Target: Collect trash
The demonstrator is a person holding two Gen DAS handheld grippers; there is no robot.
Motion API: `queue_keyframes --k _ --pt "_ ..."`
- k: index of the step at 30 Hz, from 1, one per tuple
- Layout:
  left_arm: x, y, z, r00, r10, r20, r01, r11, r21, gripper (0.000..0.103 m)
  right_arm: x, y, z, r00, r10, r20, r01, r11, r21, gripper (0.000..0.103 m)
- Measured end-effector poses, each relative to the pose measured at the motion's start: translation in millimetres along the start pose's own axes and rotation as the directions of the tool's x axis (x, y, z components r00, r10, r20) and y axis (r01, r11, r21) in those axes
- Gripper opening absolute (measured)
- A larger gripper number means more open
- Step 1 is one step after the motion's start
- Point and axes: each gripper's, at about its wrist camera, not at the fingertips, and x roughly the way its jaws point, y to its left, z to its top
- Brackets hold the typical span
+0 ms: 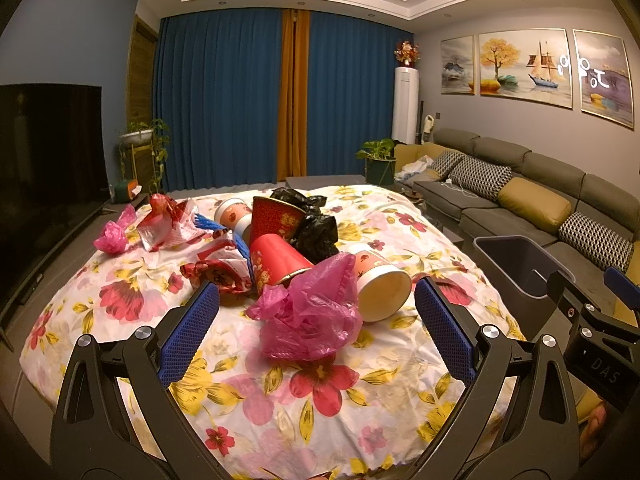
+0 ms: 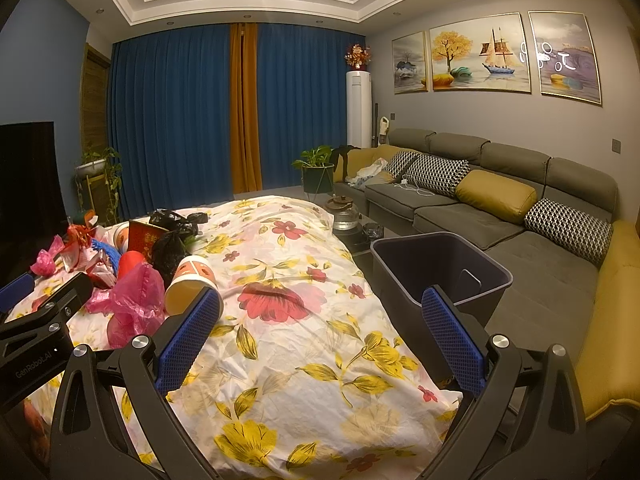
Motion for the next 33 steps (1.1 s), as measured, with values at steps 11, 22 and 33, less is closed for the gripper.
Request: queue_keyframes --k 11,22,33 --pt "-0.3 0.1 0.3 1.0 -0.001 0.001 0.001 1.0 -0.002 0.097 -0.2 0.1 0.7 1.0 0.0 0.001 0.0 1.0 0.0 0.098" --pt "-0.3 0.4 0.3 1.0 -0.003 0.001 0.003 1.0 -0.003 0.097 -0.3 -0.5 -0.3 1.0 -0.001 0.004 0.001 1.0 0.0 0.098" --pt "0.4 5.9 -4.9 1.0 0.002 0.019 -0.001 0.999 -0.033 0.097 8.6 5.4 -6.6 1.0 0.023 0.011 -0.023 1.0 0.0 0.098"
